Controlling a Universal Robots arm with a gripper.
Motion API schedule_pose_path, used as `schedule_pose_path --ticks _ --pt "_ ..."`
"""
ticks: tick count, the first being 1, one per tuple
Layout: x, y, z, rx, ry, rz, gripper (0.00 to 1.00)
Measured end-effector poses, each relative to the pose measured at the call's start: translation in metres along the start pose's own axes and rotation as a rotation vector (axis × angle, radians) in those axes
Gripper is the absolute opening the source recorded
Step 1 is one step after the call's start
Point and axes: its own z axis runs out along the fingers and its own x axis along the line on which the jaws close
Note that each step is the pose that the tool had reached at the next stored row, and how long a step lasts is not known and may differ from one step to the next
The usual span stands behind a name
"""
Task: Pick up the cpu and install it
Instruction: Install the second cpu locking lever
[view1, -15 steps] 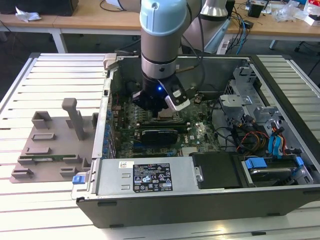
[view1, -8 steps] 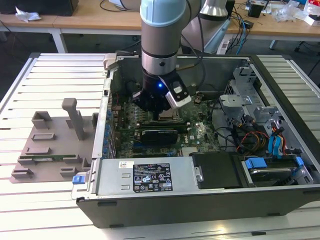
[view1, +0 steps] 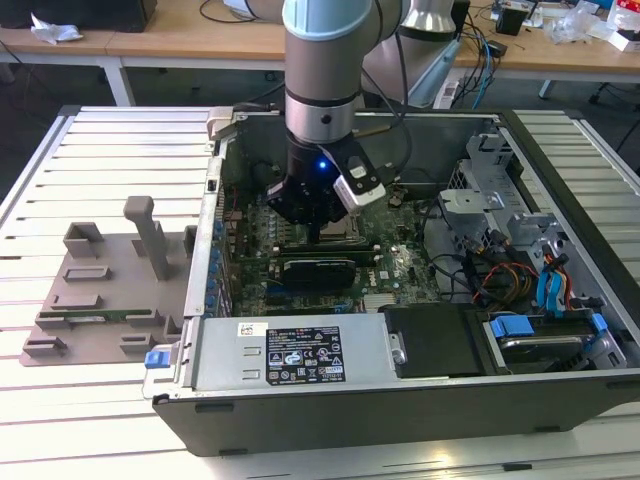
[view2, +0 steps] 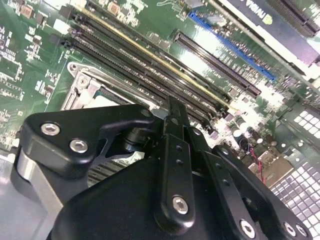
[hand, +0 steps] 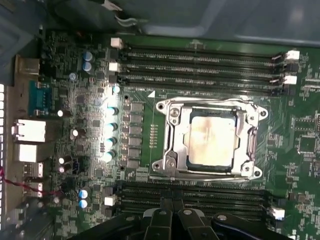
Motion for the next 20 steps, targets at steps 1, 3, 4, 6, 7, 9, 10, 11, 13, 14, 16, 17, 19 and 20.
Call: schedule_pose_path --ticks 1,3,4,6,7,9,10,11,13,14,16,17,19,20 --pt "-0.0007 0.0009 -0.0002 0.0097 0.0007 0.000 0.11" --pt "-0.0023 0.0035 -0.0007 0.0349 0.0028 0.000 0.11" --pt "-0.0041 0.0061 -0.0013 0.0509 0.0045 0.000 0.11" --pt "-0.0091 0.0097 -0.0021 0.0525 0.0078 0.000 0.11" --pt "-0.0103 0.0097 -0.0022 0.0477 0.0094 0.000 0.11" --pt "-0.0136 0.0096 -0.0022 -0.0388 0.0113 -0.002 0.11" --pt "-0.0144 0.0096 -0.0022 -0.0740 0.0099 -0.002 0.11" --pt "-0.0161 0.0095 -0.0021 -0.0776 0.0100 -0.002 0.11" --pt "-0.0227 0.0098 -0.0022 -0.0779 0.0124 -0.002 0.11" --pt "-0.0248 0.0101 -0.0022 -0.0780 0.0133 -0.002 0.11" --pt "-0.0312 0.0113 -0.0024 -0.0783 0.0157 -0.002 0.11" --pt "-0.0328 0.0121 -0.0025 -0.0783 0.0161 -0.002 0.11" --pt "-0.0377 0.0184 -0.0042 -0.0783 0.0166 -0.002 0.11" --pt "-0.0384 0.0195 -0.0062 -0.0782 0.0166 -0.002 0.11"
